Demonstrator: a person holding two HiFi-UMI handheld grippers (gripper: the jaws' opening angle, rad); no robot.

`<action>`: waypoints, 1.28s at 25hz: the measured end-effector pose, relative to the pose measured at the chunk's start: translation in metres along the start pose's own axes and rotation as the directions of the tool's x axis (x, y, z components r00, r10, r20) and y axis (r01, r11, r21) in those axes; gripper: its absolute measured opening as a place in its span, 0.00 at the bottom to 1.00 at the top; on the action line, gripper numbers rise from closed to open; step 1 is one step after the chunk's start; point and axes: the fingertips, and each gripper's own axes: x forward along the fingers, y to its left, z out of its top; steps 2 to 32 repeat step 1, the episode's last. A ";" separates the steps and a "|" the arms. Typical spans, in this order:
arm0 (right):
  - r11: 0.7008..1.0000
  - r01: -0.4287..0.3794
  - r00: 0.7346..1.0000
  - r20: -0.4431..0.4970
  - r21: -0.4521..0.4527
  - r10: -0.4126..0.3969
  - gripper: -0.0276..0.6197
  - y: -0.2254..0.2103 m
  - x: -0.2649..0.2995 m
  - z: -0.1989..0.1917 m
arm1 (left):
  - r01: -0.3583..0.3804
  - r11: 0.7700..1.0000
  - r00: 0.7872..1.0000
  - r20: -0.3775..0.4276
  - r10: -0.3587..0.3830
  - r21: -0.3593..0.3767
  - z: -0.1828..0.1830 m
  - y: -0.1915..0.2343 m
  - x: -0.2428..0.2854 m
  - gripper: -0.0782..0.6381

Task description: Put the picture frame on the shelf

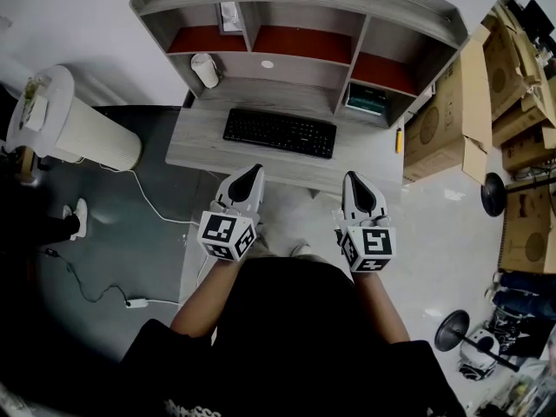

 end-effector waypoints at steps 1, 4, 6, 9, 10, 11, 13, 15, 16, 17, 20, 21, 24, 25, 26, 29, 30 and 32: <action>1.000 0.002 1.000 -0.001 0.001 -0.002 0.06 -0.002 -0.002 -0.001 | 0.002 1.000 1.000 -0.002 -0.002 -0.003 -0.001 -0.004 0.000 0.13; 1.000 0.002 1.000 -0.001 0.001 -0.002 0.06 -0.002 -0.002 -0.001 | 0.002 1.000 1.000 -0.002 -0.002 -0.003 -0.001 -0.004 0.000 0.13; 1.000 0.002 1.000 -0.001 0.001 -0.002 0.06 -0.002 -0.002 -0.001 | 0.002 1.000 1.000 -0.002 -0.002 -0.003 -0.001 -0.004 0.000 0.13; 1.000 0.002 1.000 -0.001 0.001 -0.002 0.06 -0.002 -0.002 -0.001 | 0.002 1.000 1.000 -0.002 -0.002 -0.003 -0.001 -0.004 0.000 0.13; 1.000 0.002 1.000 -0.001 0.001 -0.002 0.06 -0.002 -0.002 -0.001 | 0.002 1.000 1.000 -0.002 -0.002 -0.003 -0.001 -0.004 0.000 0.13; 1.000 0.002 1.000 -0.001 0.001 -0.002 0.06 -0.002 -0.002 -0.001 | 0.002 1.000 1.000 -0.002 -0.002 -0.003 -0.001 -0.004 0.000 0.13; 1.000 0.002 1.000 -0.001 0.001 -0.002 0.06 -0.002 -0.002 -0.001 | 0.002 1.000 1.000 -0.002 -0.002 -0.003 -0.001 -0.004 0.000 0.13; 1.000 0.002 1.000 -0.001 0.001 -0.002 0.06 -0.002 -0.002 -0.001 | 0.002 1.000 1.000 -0.002 -0.002 -0.003 -0.001 -0.004 0.000 0.13; 1.000 0.002 1.000 -0.001 0.001 -0.002 0.06 -0.002 -0.002 -0.001 | 0.002 1.000 1.000 -0.002 -0.002 -0.003 -0.001 -0.004 0.000 0.13; 1.000 0.002 1.000 -0.001 0.001 -0.002 0.06 -0.002 -0.002 -0.001 | 0.002 1.000 1.000 -0.002 -0.002 -0.003 -0.001 -0.004 0.000 0.13; 1.000 0.002 1.000 -0.001 0.001 -0.002 0.06 -0.002 -0.002 -0.001 | 0.002 1.000 1.000 -0.002 -0.002 -0.003 -0.001 -0.004 0.000 0.13; 1.000 0.002 1.000 -0.001 0.001 -0.002 0.06 -0.002 -0.002 -0.001 | 0.002 1.000 1.000 -0.002 -0.002 -0.003 -0.001 -0.004 0.000 0.13; 1.000 0.002 1.000 -0.001 0.001 -0.002 0.06 -0.002 -0.002 -0.001 | 0.002 1.000 1.000 -0.002 -0.002 -0.003 -0.001 -0.004 0.000 0.13; 1.000 0.002 1.000 -0.001 0.001 -0.002 0.06 -0.002 -0.002 -0.001 | 0.002 1.000 1.000 -0.002 -0.002 -0.003 -0.001 -0.004 0.000 0.13; 1.000 0.002 1.000 -0.001 0.001 -0.002 0.06 -0.002 -0.002 -0.001 | 0.002 1.000 1.000 -0.002 -0.002 -0.003 -0.001 -0.004 0.000 0.13; 1.000 0.002 1.000 -0.001 0.001 -0.002 0.06 -0.002 -0.002 -0.001 | 0.002 1.000 1.000 -0.002 -0.002 -0.003 -0.001 -0.004 0.000 0.13; 1.000 0.002 1.000 -0.001 0.001 -0.002 0.06 -0.002 -0.002 -0.001 | 0.002 1.000 1.000 -0.002 -0.002 -0.003 -0.001 -0.004 0.000 0.13; 1.000 0.002 1.000 -0.001 0.001 -0.002 0.06 -0.002 -0.002 -0.001 | 0.002 1.000 1.000 -0.002 -0.002 -0.003 -0.001 -0.004 0.000 0.13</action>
